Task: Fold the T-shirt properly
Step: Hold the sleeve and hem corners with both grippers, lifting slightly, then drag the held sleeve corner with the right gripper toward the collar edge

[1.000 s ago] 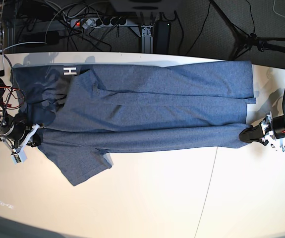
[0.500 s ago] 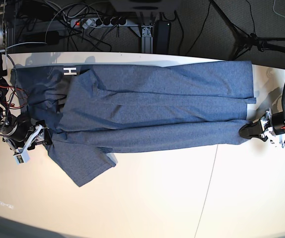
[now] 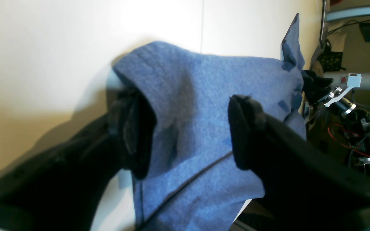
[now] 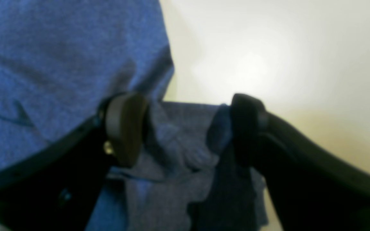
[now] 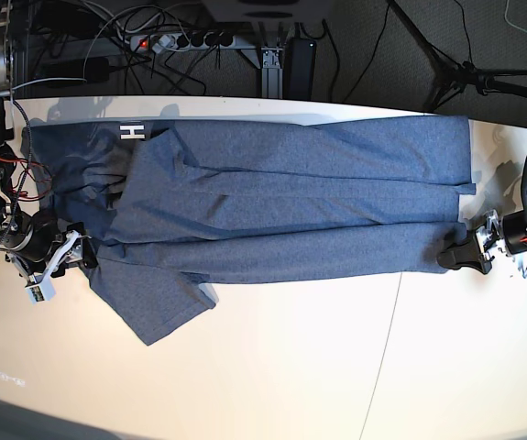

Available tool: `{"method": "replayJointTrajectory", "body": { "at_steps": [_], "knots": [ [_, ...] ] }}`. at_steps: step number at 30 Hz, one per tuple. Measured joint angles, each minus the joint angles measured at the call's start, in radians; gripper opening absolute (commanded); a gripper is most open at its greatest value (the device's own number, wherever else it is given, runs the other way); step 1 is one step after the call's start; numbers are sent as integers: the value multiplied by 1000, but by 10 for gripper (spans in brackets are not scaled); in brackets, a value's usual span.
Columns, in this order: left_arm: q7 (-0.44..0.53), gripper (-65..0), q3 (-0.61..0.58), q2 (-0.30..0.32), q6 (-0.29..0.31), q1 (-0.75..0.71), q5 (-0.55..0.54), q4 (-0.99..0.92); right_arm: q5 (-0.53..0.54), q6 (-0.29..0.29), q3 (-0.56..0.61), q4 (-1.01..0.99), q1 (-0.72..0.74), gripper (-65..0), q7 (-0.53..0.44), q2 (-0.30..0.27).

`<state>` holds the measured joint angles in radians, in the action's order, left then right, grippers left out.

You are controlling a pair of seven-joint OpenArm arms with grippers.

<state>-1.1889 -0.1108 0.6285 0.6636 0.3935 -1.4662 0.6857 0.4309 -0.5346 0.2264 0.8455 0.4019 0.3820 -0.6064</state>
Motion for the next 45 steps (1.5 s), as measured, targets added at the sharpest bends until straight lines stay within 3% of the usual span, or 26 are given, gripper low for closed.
{"method": "replayJointTrajectory", "body": {
  "at_steps": [13, 20, 31, 38, 45],
  "knots": [
    [-26, -209, 51, 3, 0, 0, 15, 175, 67, -2, -187, -3, -16, -209, 54, 11],
    [31, -209, 51, 15, 0, 0, 140, 176, 76, -2, -192, -6, 14, -210, 58, 13],
    [56, -209, 51, 28, 0, -3, 153, 176, 97, -2, -192, -6, 88, -211, 106, 17],
    [95, -210, 52, 36, 1, -3, 215, 176, 62, -1, -193, -70, 181, -211, 108, 97],
    [86, -210, 52, 37, 0, -2, 229, 176, -103, 0, -196, -327, 349, -211, 30, 203]
  ]
}}
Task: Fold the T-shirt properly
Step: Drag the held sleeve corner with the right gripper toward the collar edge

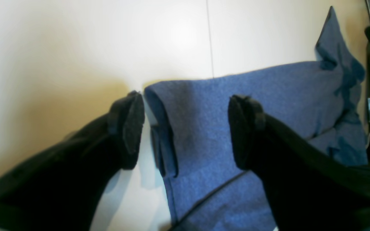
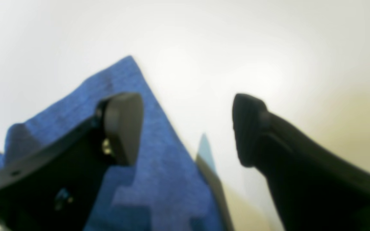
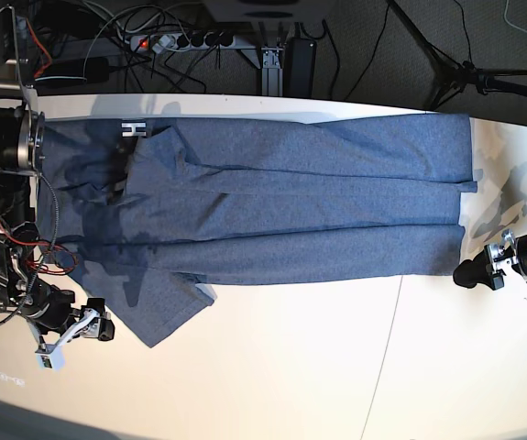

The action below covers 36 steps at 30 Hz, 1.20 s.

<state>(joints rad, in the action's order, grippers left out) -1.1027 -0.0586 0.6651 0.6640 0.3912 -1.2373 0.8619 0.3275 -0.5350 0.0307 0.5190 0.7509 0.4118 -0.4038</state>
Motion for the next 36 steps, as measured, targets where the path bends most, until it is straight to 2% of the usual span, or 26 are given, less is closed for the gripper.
{"method": "replayJointTrajectory", "body": {
  "at_steps": [8, 16, 21, 27, 36],
  "knots": [
    [-2, -210, 0, 0, 0, 0, -2, 0, -14, 0, -2, -180, 40, -211, -21, 0],
    [-4, -210, 0, 24, 0, 0, -5, 0, -13, -1, -3, -191, 39, -211, -23, 19],
    [-8, -210, 0, 24, 0, 0, -5, 0, -19, -1, -4, -189, 39, -211, -42, 71],
    [-8, -210, 0, 24, 0, 0, -6, 0, -79, 0, -4, -185, 44, -211, -69, 150],
    [-8, -210, 0, 24, 0, 0, -8, 0, -141, -1, -4, -185, 50, -212, -86, 174]
  ]
}}
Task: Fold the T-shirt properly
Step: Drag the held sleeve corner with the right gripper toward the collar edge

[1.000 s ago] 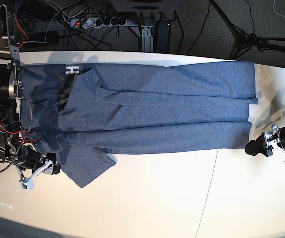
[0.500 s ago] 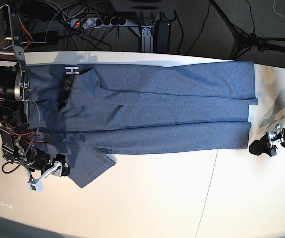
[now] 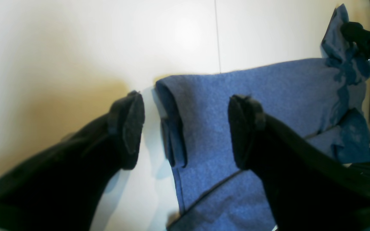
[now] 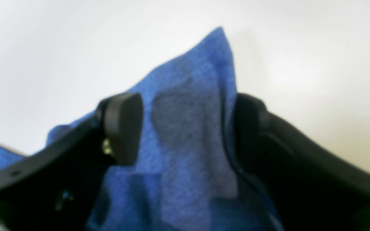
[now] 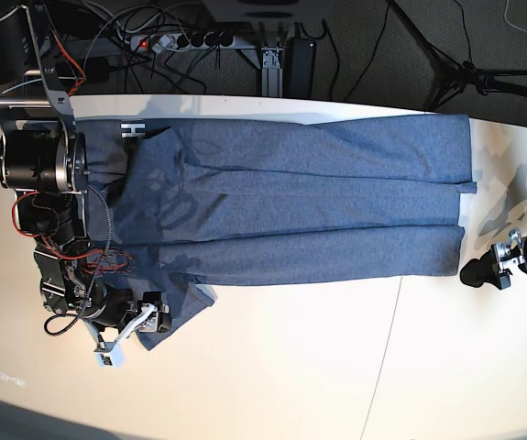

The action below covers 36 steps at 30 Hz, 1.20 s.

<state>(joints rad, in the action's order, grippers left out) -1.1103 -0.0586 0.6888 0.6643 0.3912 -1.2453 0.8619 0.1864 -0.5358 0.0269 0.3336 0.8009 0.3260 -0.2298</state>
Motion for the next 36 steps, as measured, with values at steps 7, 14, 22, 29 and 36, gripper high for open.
{"method": "replayJointTrajectory", "body": {
  "at_steps": [7, 14, 22, 29, 36],
  "knots": [
    [0, -210, 0, 0, 0, 0, -1, 0, -23, 0, 0, -5, -6, -416, -69, -7],
    [0, -210, 0, 0, 0, 0, -2, 0, -140, -1, 1, -10, -16, -650, -183, -16],
    [0, -210, 0, 0, 0, 0, -5, 0, -180, -1, 1, -2, -14, -650, -191, -16],
    [0, -210, 0, 0, 0, 0, -44, 0, -183, -1, 2, 152, -55, -650, -192, -16],
    [0, -210, 0, -2, 0, 0, -60, 0, -175, -2, 2, 319, -144, -650, -187, -16]
  ]
}}
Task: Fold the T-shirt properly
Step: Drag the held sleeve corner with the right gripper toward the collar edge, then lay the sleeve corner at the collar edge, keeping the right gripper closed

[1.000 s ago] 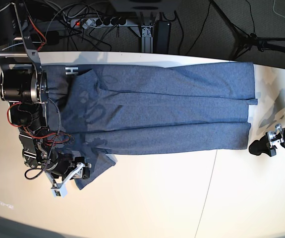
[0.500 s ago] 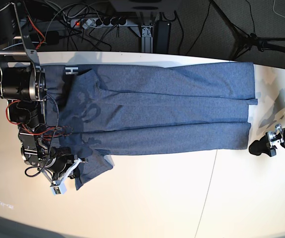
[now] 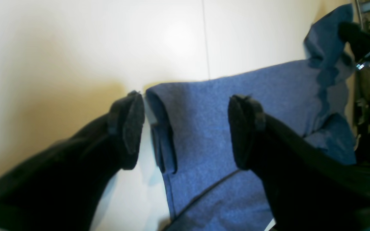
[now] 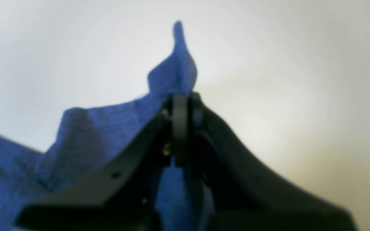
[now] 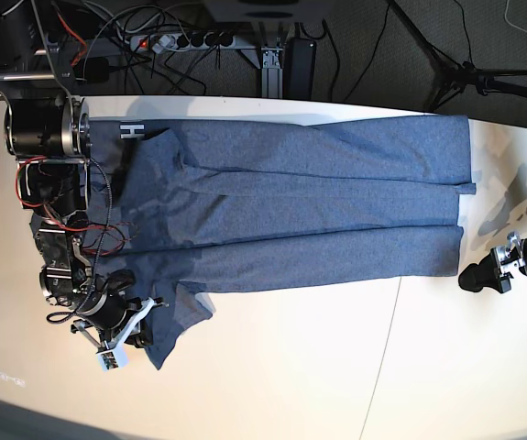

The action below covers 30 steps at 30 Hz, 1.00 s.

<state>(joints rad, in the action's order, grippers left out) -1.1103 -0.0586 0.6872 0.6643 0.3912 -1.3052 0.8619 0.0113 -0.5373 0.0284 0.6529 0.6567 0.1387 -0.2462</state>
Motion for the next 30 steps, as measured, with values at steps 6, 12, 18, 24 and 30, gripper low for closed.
{"method": "replayJointTrajectory", "body": {
  "at_steps": [6, 12, 18, 24, 30],
  "knots": [
    [0, -210, 0, 0, 0, 0, -3, 0, 69, -2, 1, 190, -113, -650, 2, -3],
    [0, -210, 0, 0, 0, 0, -3, 0, 90, -3, 2, 390, -269, -650, 20, -29],
    [0, -210, 0, 0, 0, 0, -3, 0, 98, -5, 2, 557, -409, -650, 25, -67],
    [0, -210, 0, 0, 1, 0, -2, 1, 169, -9, -63, 750, -579, -650, 74, -75],
    [0, -210, 0, -1, 1, 0, -15, 0, 188, -10, -169, 922, -734, -650, 75, -75]
  ]
}}
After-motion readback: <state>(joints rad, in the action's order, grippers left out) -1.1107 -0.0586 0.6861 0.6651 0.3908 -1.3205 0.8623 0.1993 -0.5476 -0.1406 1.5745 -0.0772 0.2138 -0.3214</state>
